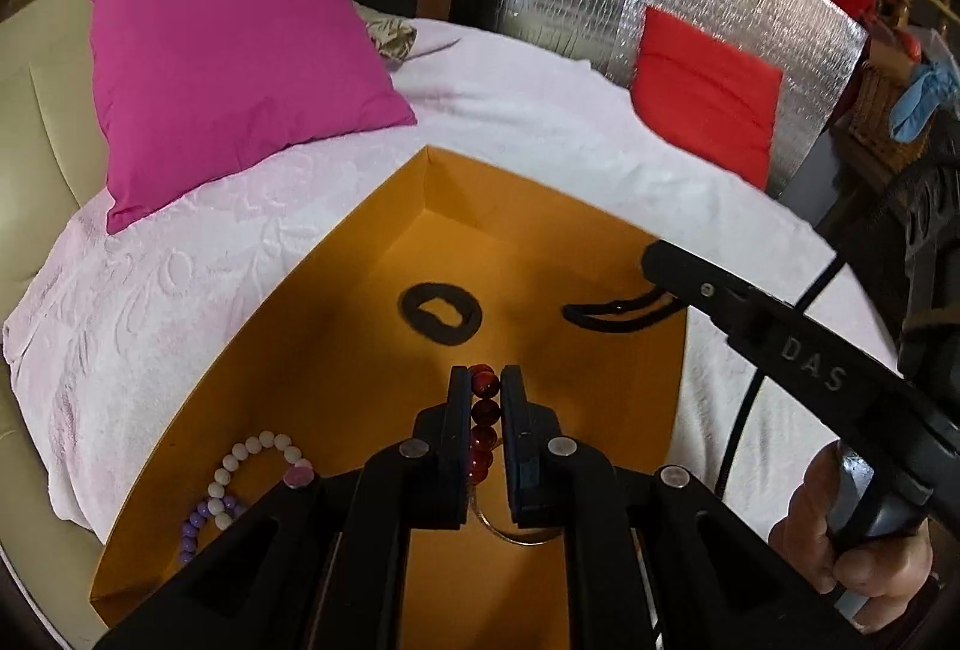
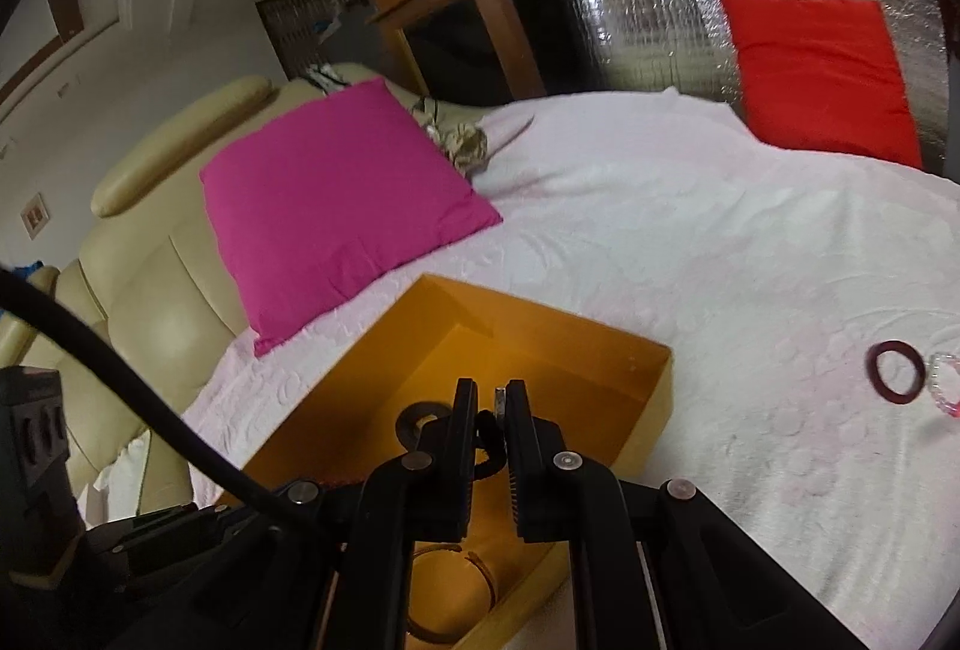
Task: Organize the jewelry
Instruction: 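Carry red bracelet with left while right carries black hair tie to orange box, then release red bracelet into box with left while right releases black hair tie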
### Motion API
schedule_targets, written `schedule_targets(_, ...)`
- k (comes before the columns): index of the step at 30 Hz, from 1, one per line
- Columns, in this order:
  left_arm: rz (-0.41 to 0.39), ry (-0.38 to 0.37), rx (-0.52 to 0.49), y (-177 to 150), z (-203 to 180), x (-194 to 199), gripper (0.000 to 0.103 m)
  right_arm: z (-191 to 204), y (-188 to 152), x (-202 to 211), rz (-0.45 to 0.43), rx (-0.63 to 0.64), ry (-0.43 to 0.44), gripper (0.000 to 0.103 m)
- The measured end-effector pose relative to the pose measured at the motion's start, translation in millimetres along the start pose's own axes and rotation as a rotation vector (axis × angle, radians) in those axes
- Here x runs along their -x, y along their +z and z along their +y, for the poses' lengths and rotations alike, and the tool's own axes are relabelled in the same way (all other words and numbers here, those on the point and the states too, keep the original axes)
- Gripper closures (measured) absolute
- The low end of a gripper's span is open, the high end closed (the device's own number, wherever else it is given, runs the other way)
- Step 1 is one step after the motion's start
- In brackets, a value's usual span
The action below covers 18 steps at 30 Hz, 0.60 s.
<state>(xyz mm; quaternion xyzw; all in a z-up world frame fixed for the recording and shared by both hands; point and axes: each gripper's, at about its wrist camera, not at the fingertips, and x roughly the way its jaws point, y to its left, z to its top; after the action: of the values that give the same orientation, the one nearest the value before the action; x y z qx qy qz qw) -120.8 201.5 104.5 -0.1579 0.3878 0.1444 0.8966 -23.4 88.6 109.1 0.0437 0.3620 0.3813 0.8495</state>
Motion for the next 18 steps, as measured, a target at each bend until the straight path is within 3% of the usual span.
schedule_targets(9,0.044,0.061,0.037,-0.1,9.8,-10.2,0.092,-6.8,-0.9,-18.2,0.026,-0.035,-0.014,0.089)
schedule_targets(12,0.049,0.074,0.036,-1.5,10.2,-9.7,0.079,-11.0,0.7,-16.6,0.013,-0.06,-0.013,0.073)
schedule_targets(14,0.04,0.082,0.027,-1.7,8.2,-7.4,0.073,-15.4,1.4,-12.7,-0.004,-0.087,-0.008,0.052)
schedule_targets(18,0.015,0.096,0.016,0.8,2.2,-4.7,0.052,-19.2,4.4,-1.7,-0.044,-0.087,-0.027,0.052)
